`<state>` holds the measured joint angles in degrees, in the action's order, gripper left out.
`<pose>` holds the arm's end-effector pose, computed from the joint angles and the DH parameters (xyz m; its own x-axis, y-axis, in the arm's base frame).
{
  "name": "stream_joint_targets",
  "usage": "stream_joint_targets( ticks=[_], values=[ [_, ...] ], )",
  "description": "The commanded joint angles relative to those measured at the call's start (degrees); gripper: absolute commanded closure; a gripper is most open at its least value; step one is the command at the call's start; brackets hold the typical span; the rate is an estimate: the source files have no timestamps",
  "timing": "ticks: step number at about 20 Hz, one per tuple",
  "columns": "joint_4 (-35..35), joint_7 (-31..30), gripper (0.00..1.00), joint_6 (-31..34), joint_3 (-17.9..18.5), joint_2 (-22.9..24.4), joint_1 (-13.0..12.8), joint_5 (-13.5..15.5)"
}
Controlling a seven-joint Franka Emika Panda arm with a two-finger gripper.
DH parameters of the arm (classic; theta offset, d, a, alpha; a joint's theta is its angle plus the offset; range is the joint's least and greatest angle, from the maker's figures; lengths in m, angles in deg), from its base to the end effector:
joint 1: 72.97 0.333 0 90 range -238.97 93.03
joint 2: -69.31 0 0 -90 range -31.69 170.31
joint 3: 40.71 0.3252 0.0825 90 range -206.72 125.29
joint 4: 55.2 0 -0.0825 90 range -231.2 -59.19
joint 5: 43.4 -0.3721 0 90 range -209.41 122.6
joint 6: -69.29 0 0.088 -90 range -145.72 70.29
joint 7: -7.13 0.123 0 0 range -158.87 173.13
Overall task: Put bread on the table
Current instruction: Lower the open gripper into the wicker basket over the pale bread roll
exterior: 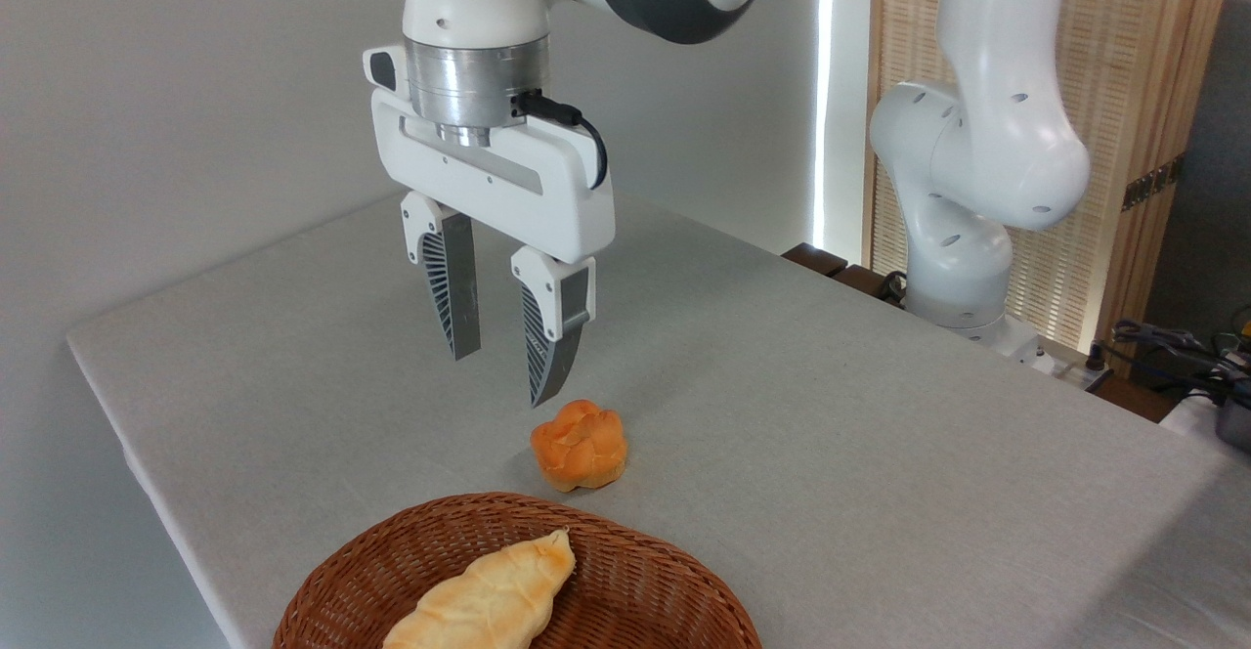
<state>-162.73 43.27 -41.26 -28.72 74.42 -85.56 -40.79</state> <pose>0.5393 -0.0058 0.5546 0.7989 -0.5826 0.1492 -0.5851 -0.8103 -0.0311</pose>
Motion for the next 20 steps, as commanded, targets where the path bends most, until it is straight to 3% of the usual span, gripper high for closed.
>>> stream_joint_targets(
  ticks=[1,7,12,16,20],
  values=[
    [0.49,-1.60,0.00,-3.18,3.12,-0.98,-0.06,0.73],
    [0.40,-1.16,0.00,-15.56,4.27,-6.24,-0.15,0.82],
    [0.40,6.11,0.00,-16.98,4.62,-10.29,0.03,0.55],
    [0.40,12.54,0.00,-16.98,6.91,-11.87,0.03,0.55],
    [0.40,13.43,0.00,-18.47,7.00,-13.02,0.03,0.55]
  ],
)
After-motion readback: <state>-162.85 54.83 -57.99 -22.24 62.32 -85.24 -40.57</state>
